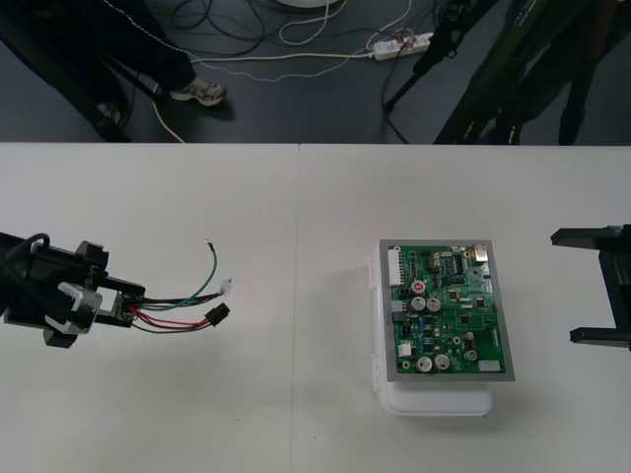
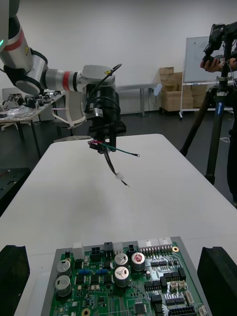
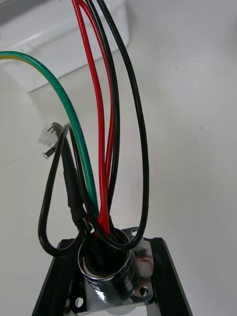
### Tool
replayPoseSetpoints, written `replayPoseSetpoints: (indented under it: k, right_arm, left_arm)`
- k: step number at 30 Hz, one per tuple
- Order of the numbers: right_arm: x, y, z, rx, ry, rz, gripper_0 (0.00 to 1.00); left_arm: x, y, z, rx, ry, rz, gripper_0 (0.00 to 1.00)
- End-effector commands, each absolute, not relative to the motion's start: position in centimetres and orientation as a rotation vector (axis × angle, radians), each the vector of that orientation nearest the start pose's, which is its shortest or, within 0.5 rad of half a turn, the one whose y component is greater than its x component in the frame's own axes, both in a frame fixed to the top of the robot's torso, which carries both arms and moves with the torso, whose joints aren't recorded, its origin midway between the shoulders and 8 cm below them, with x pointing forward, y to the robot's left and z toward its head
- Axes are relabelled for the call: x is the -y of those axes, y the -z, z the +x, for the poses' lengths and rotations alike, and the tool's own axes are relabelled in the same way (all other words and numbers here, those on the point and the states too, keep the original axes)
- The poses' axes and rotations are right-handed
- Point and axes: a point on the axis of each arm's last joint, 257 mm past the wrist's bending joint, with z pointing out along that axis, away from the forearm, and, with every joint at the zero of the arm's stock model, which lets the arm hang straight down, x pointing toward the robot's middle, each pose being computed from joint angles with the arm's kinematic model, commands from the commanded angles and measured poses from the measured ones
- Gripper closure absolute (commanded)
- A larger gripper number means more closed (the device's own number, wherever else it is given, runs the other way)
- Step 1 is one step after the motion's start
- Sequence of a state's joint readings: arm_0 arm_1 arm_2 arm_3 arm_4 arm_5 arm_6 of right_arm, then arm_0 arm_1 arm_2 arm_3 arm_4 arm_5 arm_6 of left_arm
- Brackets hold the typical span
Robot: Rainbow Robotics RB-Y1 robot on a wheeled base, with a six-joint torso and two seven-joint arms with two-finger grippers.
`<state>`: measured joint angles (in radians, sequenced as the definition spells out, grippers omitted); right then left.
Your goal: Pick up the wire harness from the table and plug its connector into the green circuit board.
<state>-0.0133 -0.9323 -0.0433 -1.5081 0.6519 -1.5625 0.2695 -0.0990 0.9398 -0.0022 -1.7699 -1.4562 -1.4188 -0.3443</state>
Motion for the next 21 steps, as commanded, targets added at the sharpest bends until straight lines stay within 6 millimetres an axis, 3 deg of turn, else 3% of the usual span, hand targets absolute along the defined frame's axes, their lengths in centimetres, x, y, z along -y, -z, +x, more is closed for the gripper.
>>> replayPoseSetpoints:
  k: [1, 8, 21]
  right_arm:
    - [23.1, 9.9, 30.4, -1.075, -0.976, -1.283, 0.00]
    - [22.9, 10.1, 30.3, -1.078, -0.984, -1.277, 0.00]
    - [22.9, 10.4, 30.3, -1.094, -0.991, -1.278, 0.00]
  left_arm:
    - [-20.6, 20.3, 32.0, -1.180, 0.449, 1.977, 1.00]
    - [-16.8, 18.2, 32.2, -1.212, 0.530, 1.816, 1.00]
    - [-10.2, 13.6, 30.3, -1.254, 0.791, 1.584, 1.00]
